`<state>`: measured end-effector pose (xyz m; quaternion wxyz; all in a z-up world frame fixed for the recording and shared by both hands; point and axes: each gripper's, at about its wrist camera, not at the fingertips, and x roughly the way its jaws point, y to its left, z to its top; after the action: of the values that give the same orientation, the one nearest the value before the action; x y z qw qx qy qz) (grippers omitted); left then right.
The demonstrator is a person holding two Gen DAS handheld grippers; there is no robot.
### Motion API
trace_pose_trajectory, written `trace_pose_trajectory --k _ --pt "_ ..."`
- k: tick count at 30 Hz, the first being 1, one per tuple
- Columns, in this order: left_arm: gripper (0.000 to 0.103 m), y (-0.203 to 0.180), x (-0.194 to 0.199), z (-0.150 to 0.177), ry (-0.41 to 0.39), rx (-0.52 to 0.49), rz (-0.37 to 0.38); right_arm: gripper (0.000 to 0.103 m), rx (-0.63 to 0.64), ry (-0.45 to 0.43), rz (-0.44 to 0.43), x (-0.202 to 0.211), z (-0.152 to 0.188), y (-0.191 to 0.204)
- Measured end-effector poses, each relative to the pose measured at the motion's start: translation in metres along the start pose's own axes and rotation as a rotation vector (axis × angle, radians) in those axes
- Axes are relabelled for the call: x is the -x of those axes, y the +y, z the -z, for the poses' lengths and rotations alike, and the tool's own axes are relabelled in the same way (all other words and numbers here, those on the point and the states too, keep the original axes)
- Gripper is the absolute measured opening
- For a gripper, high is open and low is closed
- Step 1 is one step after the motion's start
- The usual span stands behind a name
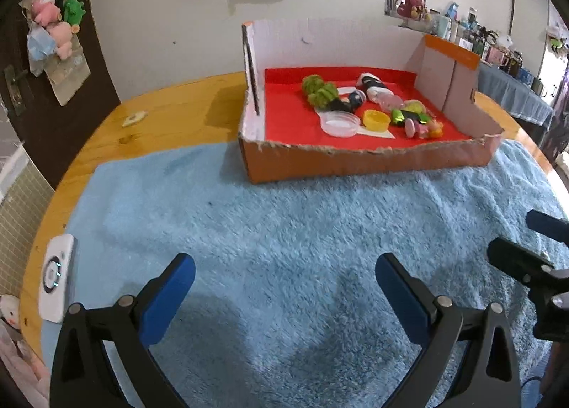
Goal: Organize objects
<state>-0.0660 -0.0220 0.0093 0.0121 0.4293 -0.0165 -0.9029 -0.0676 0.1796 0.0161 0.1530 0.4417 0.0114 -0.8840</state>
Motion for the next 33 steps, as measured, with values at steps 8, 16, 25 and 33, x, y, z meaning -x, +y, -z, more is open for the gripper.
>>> trace_pose_trajectory --k 8,16,25,33 --pt "0.103 0.004 -0.006 0.006 0.032 0.040 0.081 0.102 -0.015 0.005 -0.004 -0.005 0.007 -0.003" --pt "0.103 0.003 -0.014 0.013 0.050 0.053 0.074 0.102 -0.015 0.010 0.000 -0.012 0.012 -0.004" --pt "0.103 0.002 -0.014 0.016 0.025 0.046 0.068 0.102 -0.019 0.000 0.009 -0.014 0.015 -0.003" --pt "0.103 0.001 -0.014 0.016 0.024 0.043 0.058 0.103 -0.011 -0.031 0.053 -0.018 0.018 -0.001"
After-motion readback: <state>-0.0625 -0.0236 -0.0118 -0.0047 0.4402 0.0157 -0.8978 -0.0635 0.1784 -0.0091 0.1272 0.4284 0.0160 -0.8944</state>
